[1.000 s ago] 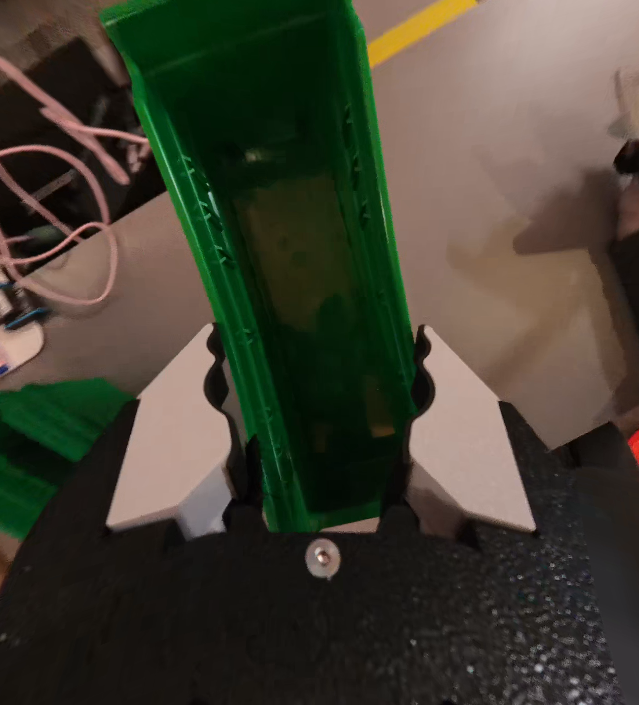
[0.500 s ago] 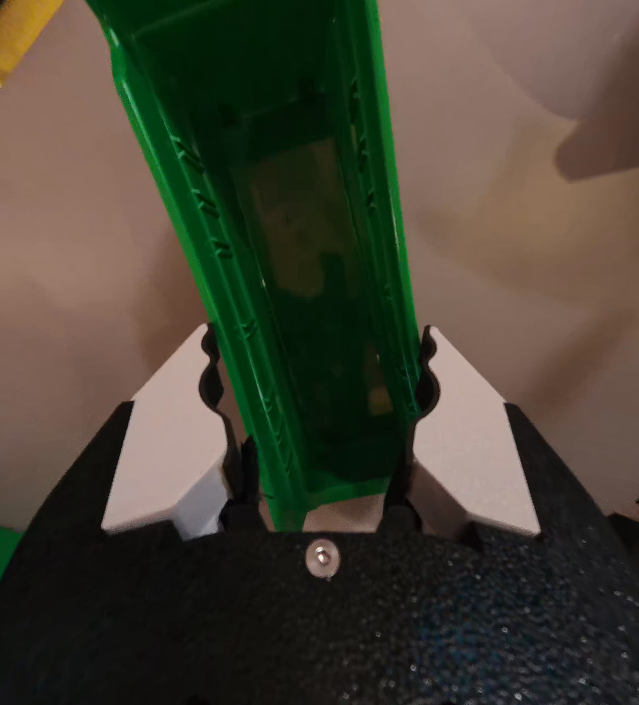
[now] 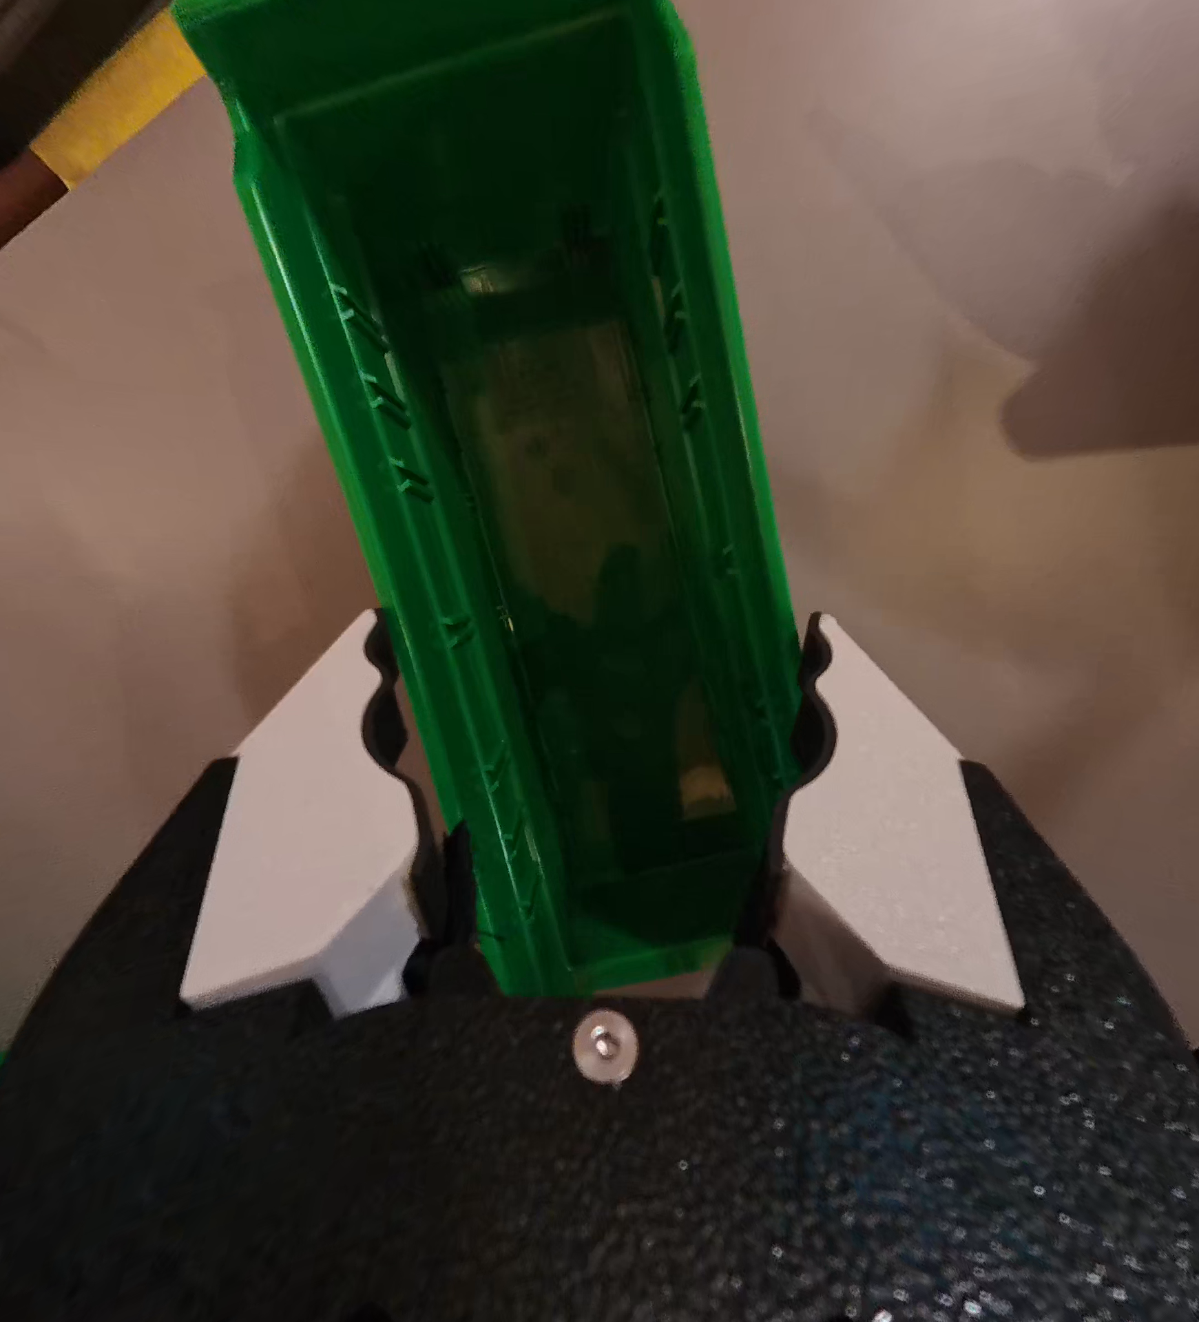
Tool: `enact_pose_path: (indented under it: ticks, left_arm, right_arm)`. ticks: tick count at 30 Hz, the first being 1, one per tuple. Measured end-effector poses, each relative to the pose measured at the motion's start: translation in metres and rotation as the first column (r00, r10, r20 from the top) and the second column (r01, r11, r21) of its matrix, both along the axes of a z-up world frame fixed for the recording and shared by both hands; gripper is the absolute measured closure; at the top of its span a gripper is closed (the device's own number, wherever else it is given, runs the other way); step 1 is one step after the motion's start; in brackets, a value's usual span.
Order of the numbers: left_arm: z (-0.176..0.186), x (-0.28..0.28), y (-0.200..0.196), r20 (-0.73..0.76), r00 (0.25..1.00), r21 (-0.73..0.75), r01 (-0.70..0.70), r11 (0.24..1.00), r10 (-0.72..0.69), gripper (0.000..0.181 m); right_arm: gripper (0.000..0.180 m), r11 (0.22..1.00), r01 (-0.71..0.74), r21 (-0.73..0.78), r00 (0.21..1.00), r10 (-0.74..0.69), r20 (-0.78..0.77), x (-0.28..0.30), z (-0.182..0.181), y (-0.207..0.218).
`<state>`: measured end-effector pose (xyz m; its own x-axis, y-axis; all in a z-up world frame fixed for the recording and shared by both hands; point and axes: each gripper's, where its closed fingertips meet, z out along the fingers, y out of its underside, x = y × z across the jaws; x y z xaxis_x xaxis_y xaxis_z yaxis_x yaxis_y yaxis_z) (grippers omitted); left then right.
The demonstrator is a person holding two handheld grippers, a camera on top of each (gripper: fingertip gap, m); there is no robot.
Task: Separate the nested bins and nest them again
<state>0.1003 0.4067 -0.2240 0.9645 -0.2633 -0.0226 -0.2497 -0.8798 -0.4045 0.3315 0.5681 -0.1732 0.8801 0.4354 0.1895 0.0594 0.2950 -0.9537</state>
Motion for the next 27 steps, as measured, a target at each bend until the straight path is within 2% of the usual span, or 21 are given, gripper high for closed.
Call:
enact_pose_path:
  ticks: [12,20,23,27]
  left_arm:
    - [-0.001,0.060,0.024,0.000,0.982,0.011,-0.189,0.982,0.189,0.068]
    - [0.002,0.090,0.034,0.048,0.989,0.089,-0.143,0.986,0.139,0.063]
    - [0.020,0.079,0.031,0.015,0.995,0.197,-0.105,0.975,0.104,0.028]
    - [0.066,0.046,0.010,0.073,0.997,0.314,-0.055,0.948,0.034,0.022]
  right_arm:
    - [0.078,1.000,0.014,-0.004,1.000,-0.014,-0.023,0.007,0.001,0.002]
    - [0.077,1.000,0.010,-0.002,1.000,-0.010,-0.023,0.006,0.001,0.000]
    - [0.077,1.000,0.008,-0.005,1.000,-0.008,-0.025,0.007,0.001,0.000]
    - [0.077,1.000,0.011,-0.017,0.999,-0.012,-0.050,0.011,0.001,0.002]
